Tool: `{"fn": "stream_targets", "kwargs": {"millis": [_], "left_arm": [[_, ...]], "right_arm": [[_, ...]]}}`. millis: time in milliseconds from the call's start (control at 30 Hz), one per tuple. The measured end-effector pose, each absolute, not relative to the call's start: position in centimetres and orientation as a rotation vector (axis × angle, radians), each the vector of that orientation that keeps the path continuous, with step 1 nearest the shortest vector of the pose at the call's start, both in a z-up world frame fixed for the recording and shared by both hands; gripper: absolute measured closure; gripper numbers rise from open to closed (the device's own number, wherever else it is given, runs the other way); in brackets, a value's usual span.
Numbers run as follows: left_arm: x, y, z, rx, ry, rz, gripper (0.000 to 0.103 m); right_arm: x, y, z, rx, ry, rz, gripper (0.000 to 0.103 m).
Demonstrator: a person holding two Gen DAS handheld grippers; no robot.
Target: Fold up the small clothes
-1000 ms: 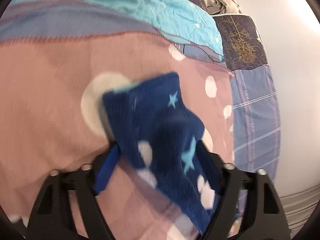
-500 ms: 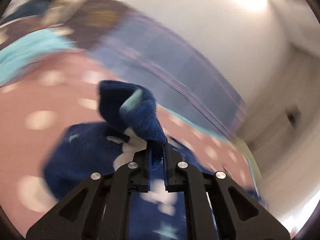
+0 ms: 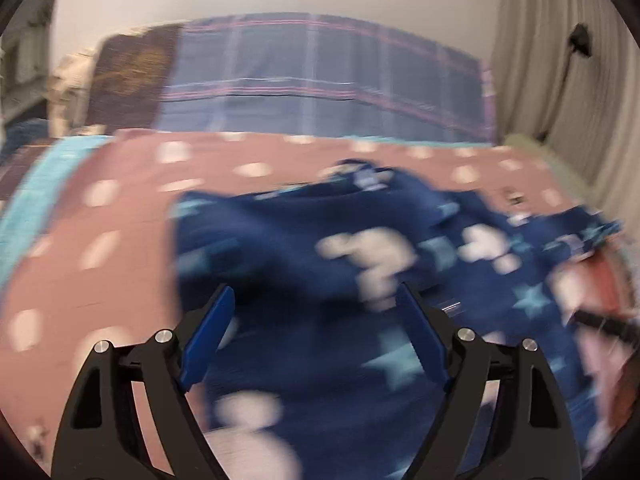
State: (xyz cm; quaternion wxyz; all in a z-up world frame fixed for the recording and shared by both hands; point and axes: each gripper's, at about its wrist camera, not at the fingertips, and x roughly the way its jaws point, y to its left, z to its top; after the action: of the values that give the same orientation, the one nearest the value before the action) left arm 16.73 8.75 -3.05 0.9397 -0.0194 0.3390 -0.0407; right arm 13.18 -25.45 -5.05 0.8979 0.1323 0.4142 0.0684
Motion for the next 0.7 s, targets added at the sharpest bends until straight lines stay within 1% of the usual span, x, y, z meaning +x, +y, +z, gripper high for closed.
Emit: {"fn": "stream_targets", "kwargs": {"millis": [33, 133, 233, 367, 400, 467, 500, 533, 600, 700], "left_arm": [[16.5, 9.7, -3.6, -0.016, 0.701, -0.035, 0.016], [17.5, 12.2, -5.7, 0.018, 0.743, 0.101, 0.015], [19.3, 14.2, -7.6, -0.033, 0.821, 0.159, 0.015], [21.1, 15.6, -9.5, -0.092, 0.880, 0.225, 0.015], [21.3, 15.7, -9.8, -0.103, 0.887, 0.239, 0.013], [21.6, 15.6, -10.4, -0.110, 0.886, 0.271, 0.013], [21.4, 15.3, -10.5, -0.103, 0.878, 0.283, 0.013], [21.3, 15.3, -10.4, -0.098, 0.868, 0.296, 0.013], [21.1, 15.2, -10.1, -0.089, 0.853, 0.312, 0.013], [20.7, 14.6, -9.9, -0.056, 0.834, 0.318, 0.013]], "right_arm": [[14.4, -25.2, -5.1, 0.310, 0.875, 0.185, 0.036], [19.1, -23.2, -5.6, 0.355, 0.895, 0.276, 0.036], [24.6, -19.2, -6.9, 0.347, 0.960, 0.362, 0.035], [29.3, -15.1, -9.1, 0.307, 1.024, 0.371, 0.035], [30.0, -14.6, -9.7, 0.306, 1.035, 0.358, 0.036], [30.7, -14.0, -10.1, 0.296, 1.019, 0.301, 0.071], [30.7, -13.9, -9.8, 0.276, 1.007, 0.292, 0.078], [30.4, -13.9, -9.0, 0.260, 0.988, 0.316, 0.092], [28.8, -14.8, -6.4, 0.242, 0.901, 0.332, 0.093], [25.6, -17.2, -2.3, 0.142, 0.740, 0.232, 0.093]]}}
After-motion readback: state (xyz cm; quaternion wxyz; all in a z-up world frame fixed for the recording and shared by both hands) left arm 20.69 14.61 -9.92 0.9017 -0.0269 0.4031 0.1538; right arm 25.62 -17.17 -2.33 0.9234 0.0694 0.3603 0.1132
